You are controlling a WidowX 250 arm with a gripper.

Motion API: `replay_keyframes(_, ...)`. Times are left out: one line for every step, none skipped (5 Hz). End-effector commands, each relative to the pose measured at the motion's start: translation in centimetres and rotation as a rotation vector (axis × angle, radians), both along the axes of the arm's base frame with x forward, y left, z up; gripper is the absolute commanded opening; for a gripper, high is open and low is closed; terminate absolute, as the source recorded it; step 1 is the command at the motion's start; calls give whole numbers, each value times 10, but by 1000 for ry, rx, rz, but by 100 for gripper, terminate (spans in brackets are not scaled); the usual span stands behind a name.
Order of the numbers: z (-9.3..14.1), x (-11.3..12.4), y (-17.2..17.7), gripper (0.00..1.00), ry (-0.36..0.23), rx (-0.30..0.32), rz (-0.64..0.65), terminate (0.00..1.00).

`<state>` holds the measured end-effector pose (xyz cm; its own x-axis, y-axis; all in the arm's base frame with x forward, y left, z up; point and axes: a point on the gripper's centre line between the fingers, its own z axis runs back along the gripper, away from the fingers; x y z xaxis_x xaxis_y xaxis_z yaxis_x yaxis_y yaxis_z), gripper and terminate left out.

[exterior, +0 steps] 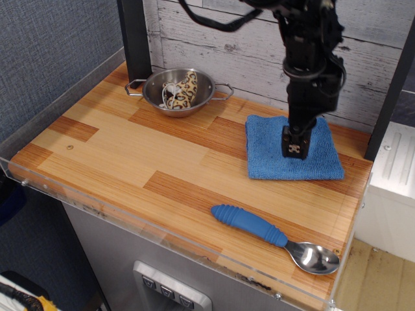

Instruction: Move the towel to top right of corner

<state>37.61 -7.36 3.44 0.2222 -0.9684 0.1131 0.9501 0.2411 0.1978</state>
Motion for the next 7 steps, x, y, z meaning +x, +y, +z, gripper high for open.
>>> replay_keyframes(3,15,-14,100,1,3,-9,0)
replay_keyframes(1,10,-12,100,11,5,13,0)
replay_keyframes(-3,-1,-6,100,53,39,36,0)
replay_keyframes(-7,-7,-1,100,94,72,30,0)
replay_keyframes(-7,-12,1,100,109,82,34,0)
replay_keyframes(-9,-20,2,100,134,91,35,0)
replay_keyframes(-5,-29,10,100,123,109,71,0)
